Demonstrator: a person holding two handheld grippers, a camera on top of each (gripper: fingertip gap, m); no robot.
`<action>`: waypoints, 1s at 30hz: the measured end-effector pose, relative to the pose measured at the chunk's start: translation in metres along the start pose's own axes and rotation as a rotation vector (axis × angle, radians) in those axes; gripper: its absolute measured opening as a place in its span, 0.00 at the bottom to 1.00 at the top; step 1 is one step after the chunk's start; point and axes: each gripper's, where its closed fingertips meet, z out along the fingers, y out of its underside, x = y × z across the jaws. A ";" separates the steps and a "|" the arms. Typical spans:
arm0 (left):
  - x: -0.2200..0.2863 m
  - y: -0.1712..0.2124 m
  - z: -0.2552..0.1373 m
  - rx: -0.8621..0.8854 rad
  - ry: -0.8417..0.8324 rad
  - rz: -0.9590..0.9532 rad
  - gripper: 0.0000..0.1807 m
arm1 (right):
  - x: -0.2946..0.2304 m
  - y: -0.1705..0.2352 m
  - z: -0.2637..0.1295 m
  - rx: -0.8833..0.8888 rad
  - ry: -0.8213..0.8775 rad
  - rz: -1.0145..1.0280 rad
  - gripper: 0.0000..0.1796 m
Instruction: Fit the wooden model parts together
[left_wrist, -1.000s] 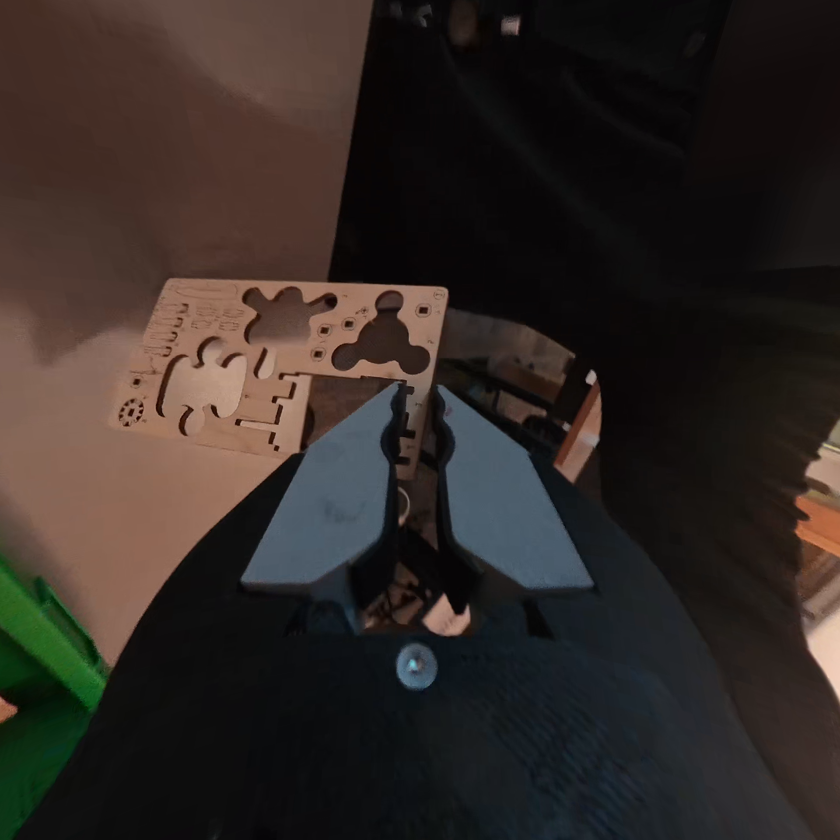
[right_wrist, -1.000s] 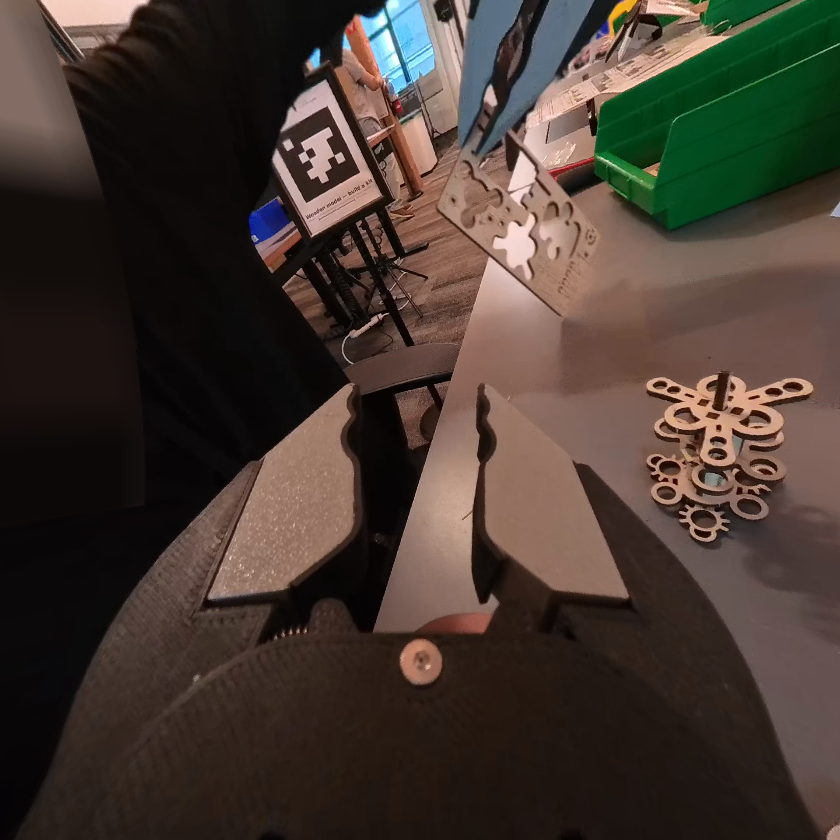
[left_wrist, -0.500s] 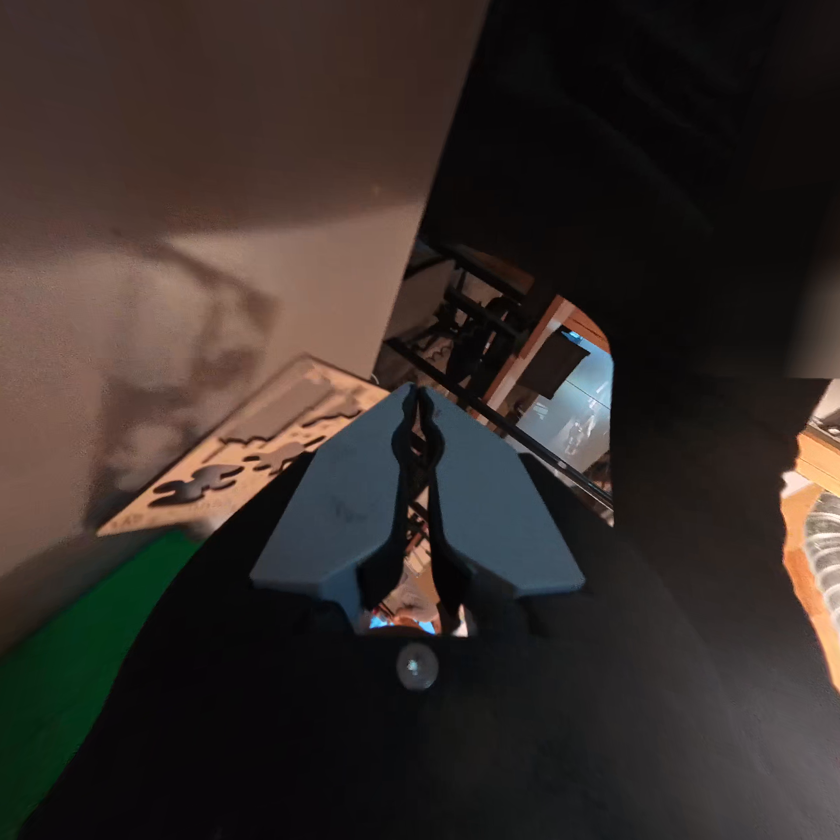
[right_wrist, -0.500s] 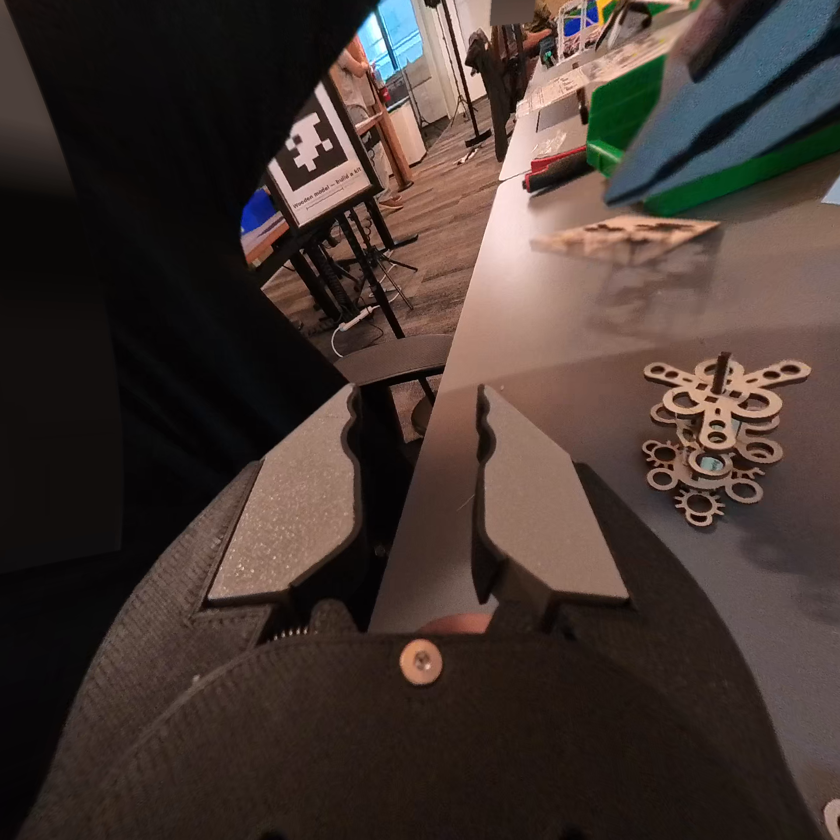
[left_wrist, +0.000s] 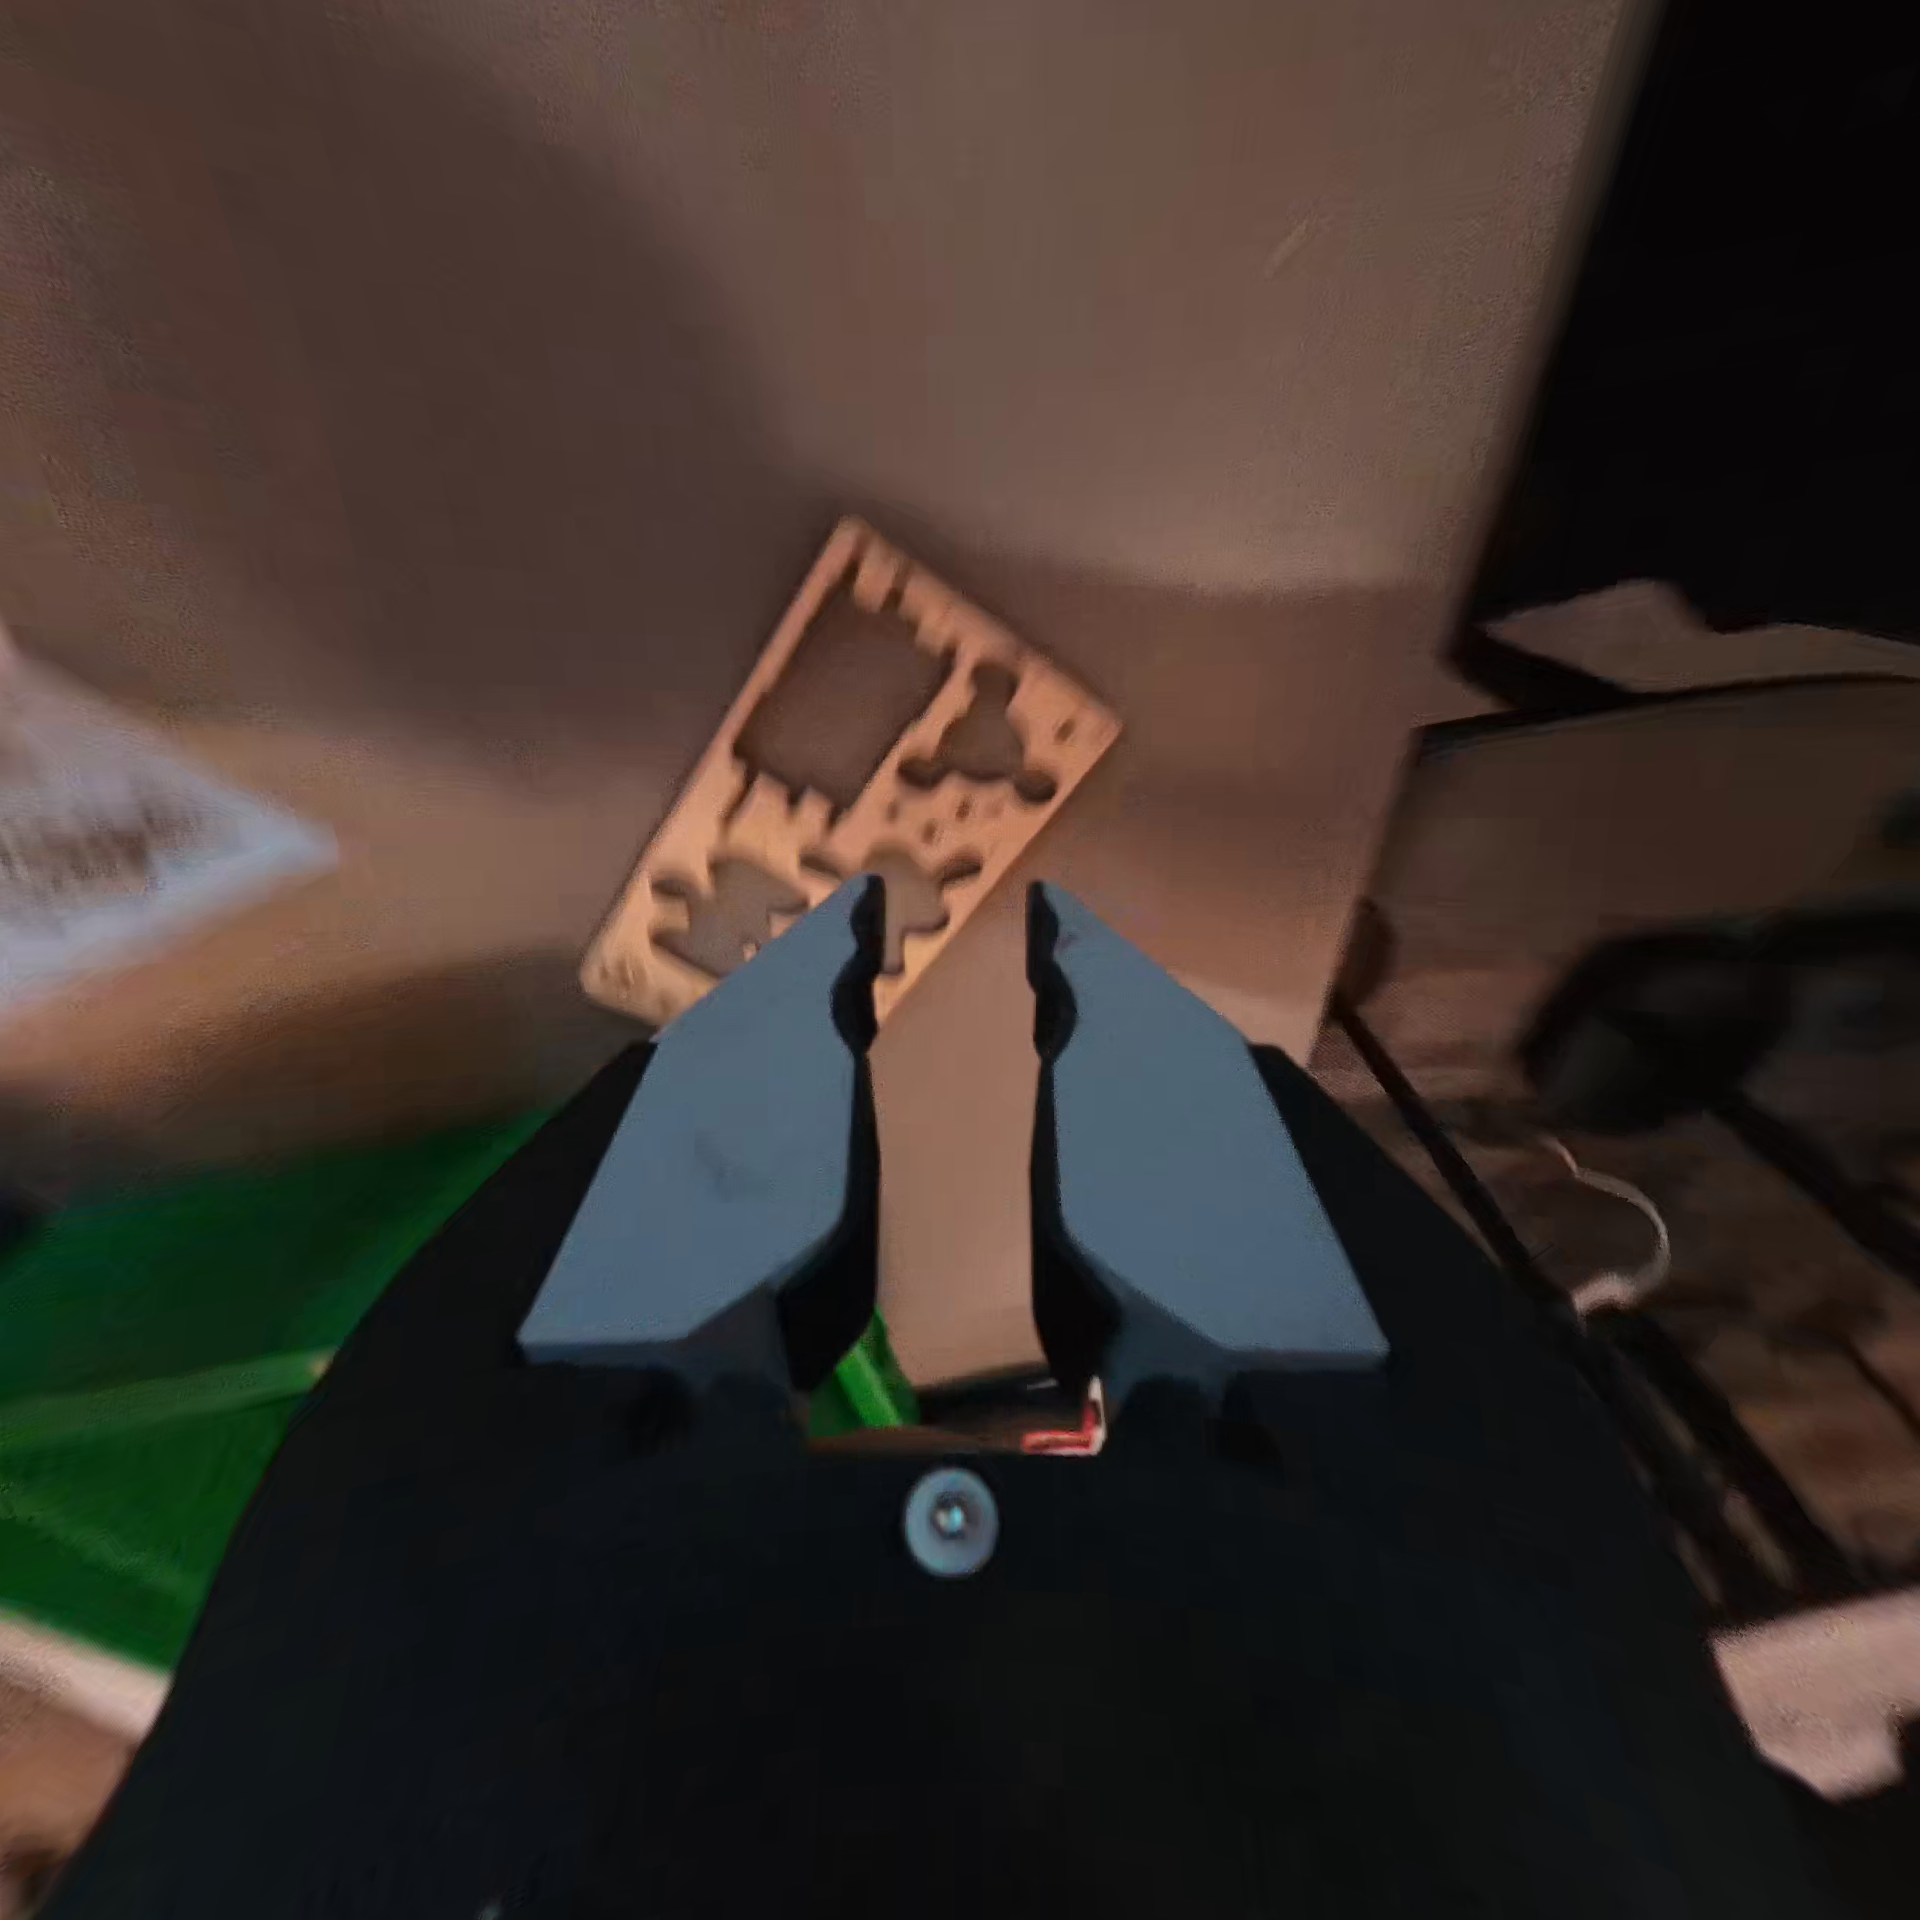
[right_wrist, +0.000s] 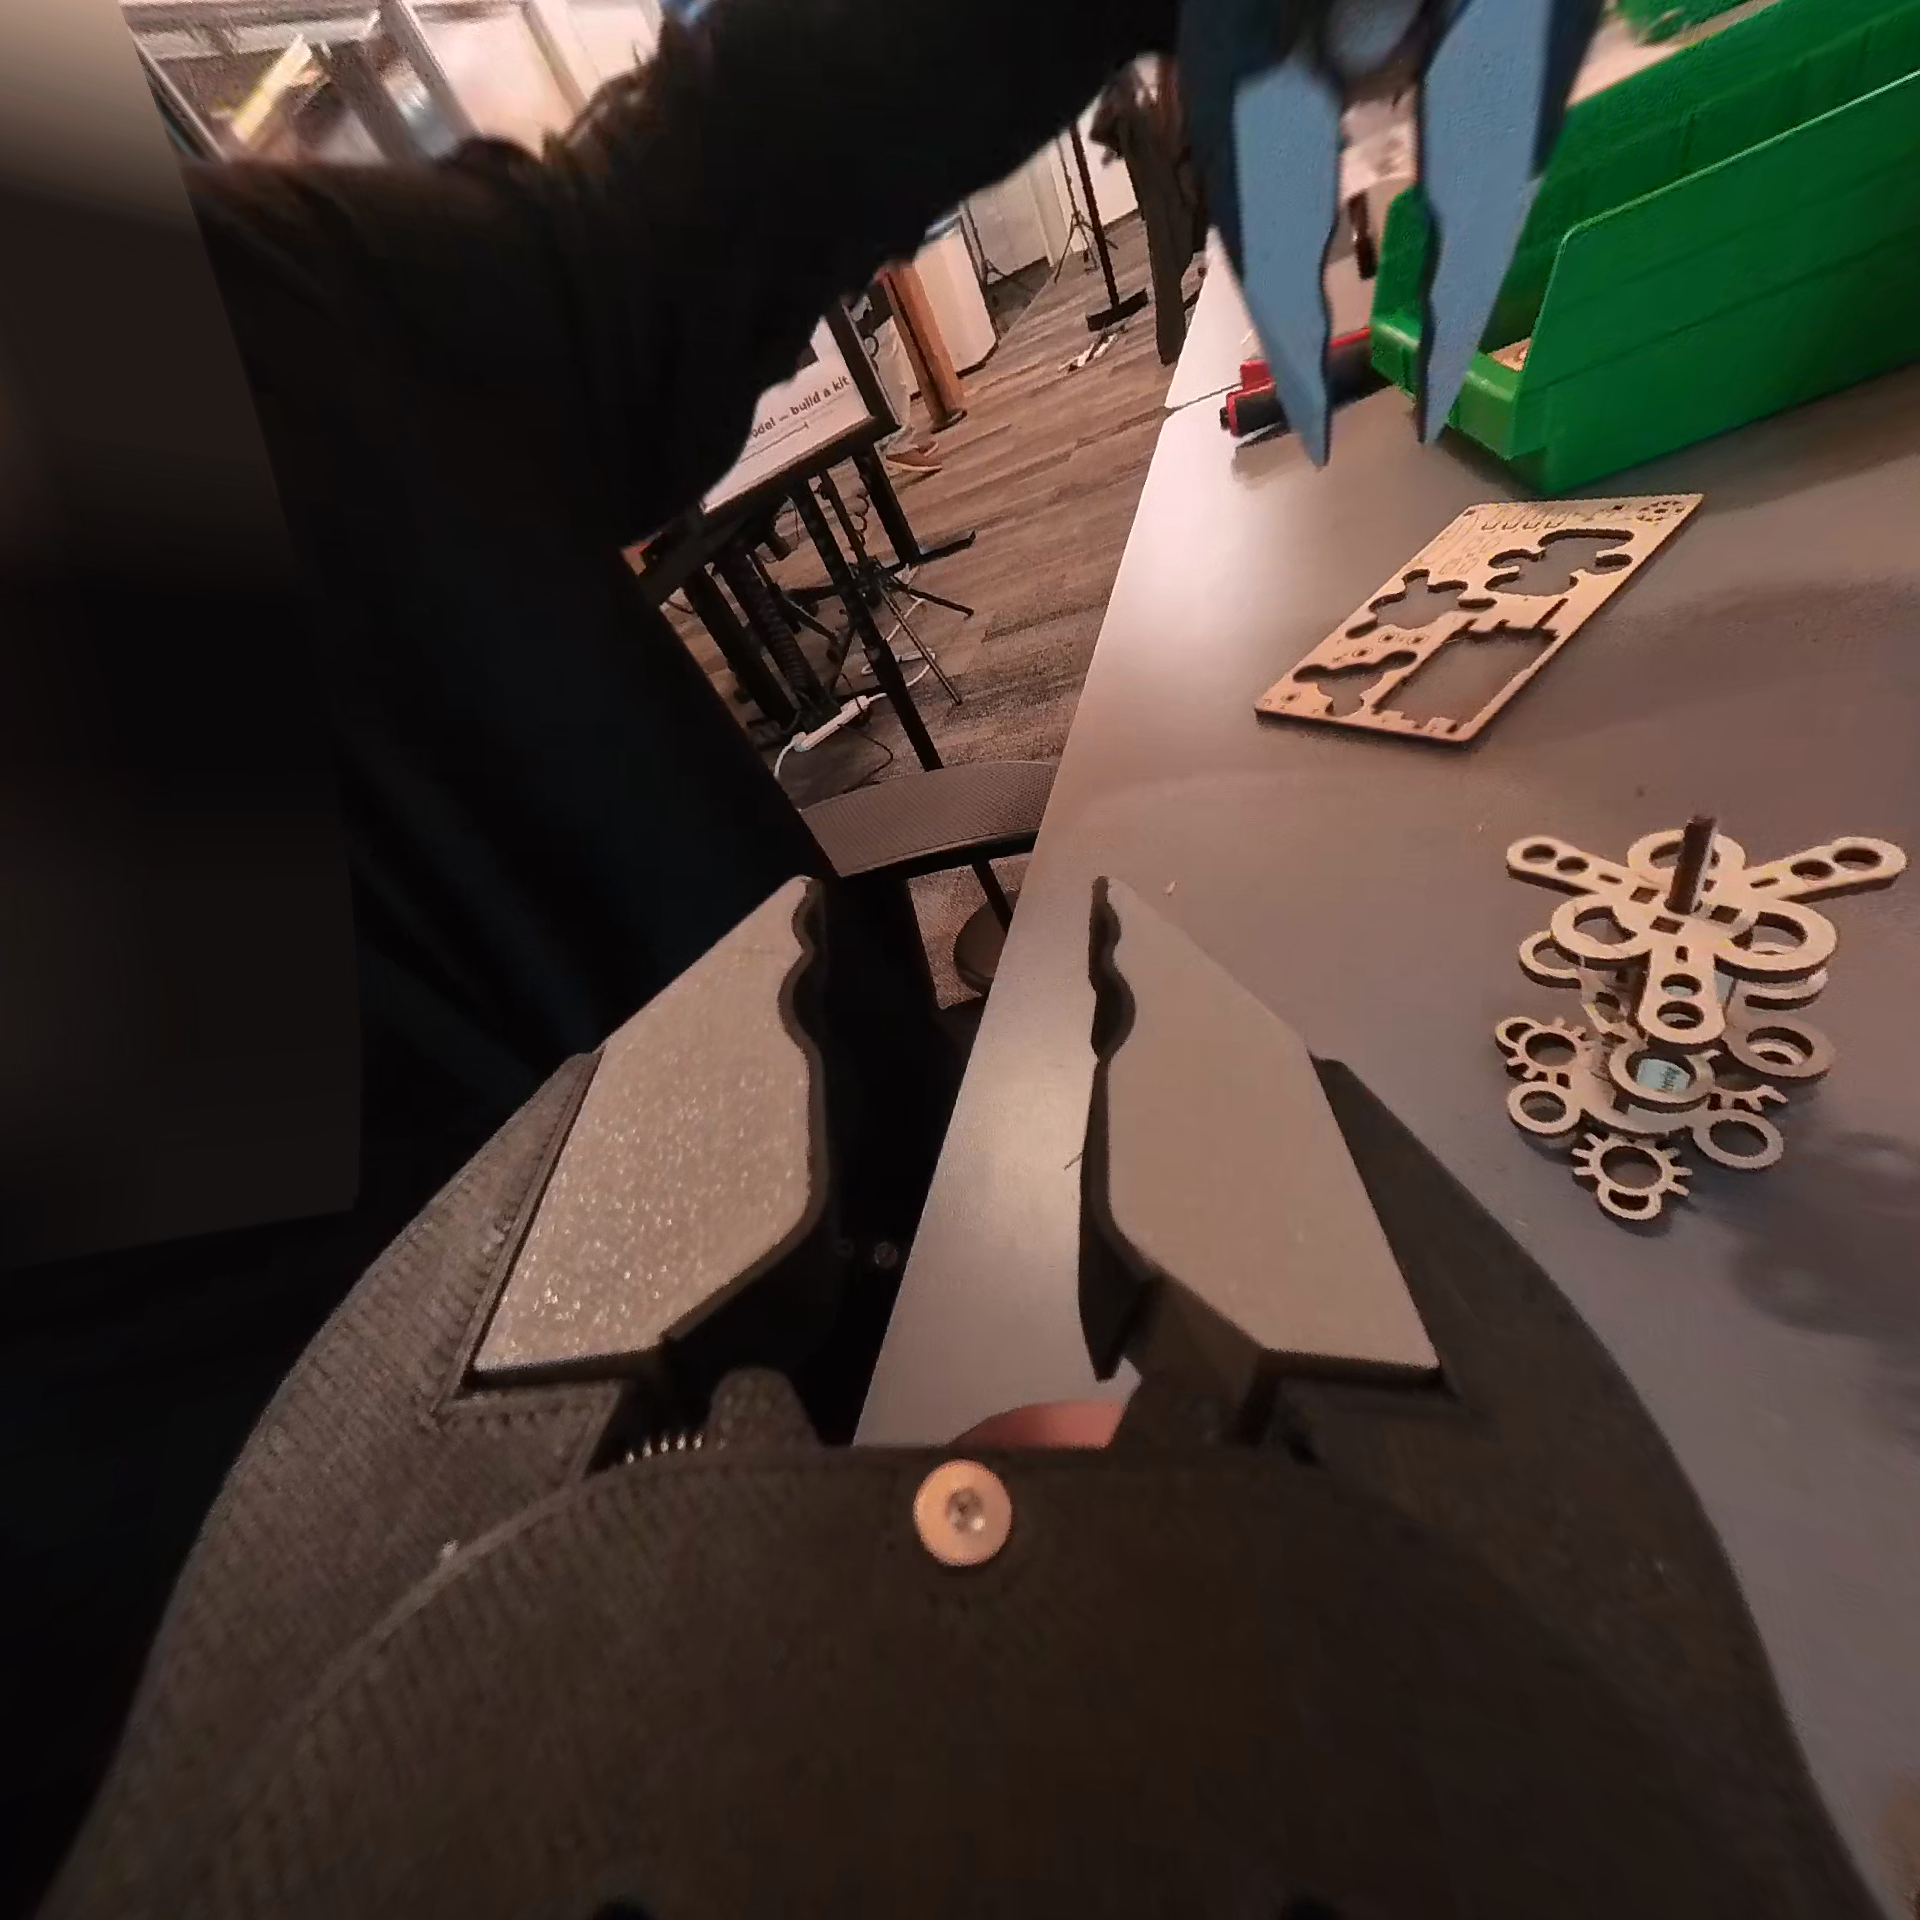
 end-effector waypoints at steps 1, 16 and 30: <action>-0.002 0.026 0.014 -0.020 -0.106 -0.093 0.14 | 0.000 0.000 0.000 0.000 0.000 0.001 0.27; -0.004 0.078 0.086 0.308 -0.133 -0.448 0.56 | 0.006 -0.005 -0.004 0.039 -0.009 0.024 0.26; 0.026 -0.001 0.049 0.348 0.018 -0.573 0.40 | -0.002 0.001 -0.018 0.062 0.009 0.016 0.27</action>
